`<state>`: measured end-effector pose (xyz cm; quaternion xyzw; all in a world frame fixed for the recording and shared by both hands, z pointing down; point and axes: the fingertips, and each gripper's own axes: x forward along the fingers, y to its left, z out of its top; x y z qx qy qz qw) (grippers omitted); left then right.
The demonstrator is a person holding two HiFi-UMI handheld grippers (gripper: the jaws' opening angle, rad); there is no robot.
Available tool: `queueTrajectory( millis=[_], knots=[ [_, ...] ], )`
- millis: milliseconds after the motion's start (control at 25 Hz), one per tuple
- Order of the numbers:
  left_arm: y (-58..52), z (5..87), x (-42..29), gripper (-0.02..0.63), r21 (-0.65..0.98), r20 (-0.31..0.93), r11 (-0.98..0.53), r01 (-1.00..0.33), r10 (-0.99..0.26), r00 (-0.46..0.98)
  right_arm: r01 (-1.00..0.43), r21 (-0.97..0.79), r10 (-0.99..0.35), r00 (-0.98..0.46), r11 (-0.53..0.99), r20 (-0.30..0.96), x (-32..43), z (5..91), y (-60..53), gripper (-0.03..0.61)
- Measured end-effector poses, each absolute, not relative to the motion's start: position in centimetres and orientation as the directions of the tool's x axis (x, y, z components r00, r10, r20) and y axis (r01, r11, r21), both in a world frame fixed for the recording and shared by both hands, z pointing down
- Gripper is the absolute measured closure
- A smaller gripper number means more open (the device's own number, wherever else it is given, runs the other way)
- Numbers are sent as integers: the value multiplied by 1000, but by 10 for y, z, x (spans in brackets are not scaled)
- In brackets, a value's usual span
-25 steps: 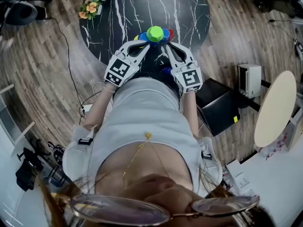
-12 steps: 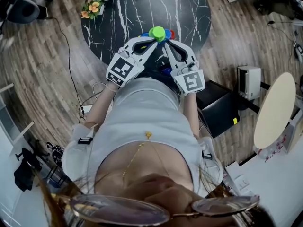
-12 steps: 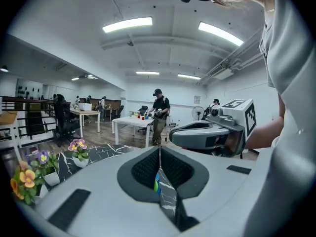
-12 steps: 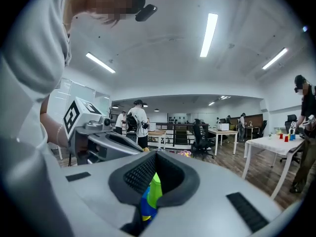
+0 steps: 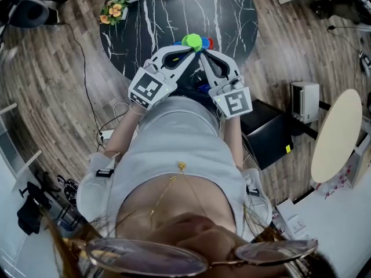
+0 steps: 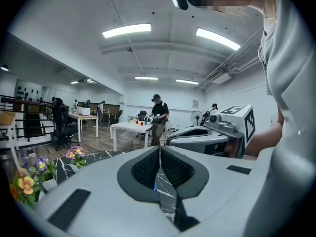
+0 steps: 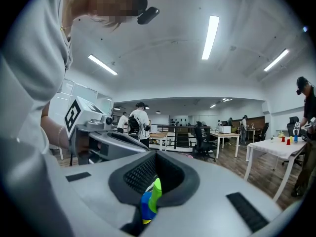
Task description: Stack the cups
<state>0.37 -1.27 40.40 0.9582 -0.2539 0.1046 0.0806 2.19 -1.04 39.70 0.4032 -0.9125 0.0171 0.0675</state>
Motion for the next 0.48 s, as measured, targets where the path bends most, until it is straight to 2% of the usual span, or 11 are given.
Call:
queueTrajectory(
  millis=[480],
  knots=[
    [-11, 408, 4, 580, 100, 256, -857, -506, -469, 845, -738, 28, -733, -664, 674, 147, 23, 400, -8, 563]
  ],
)
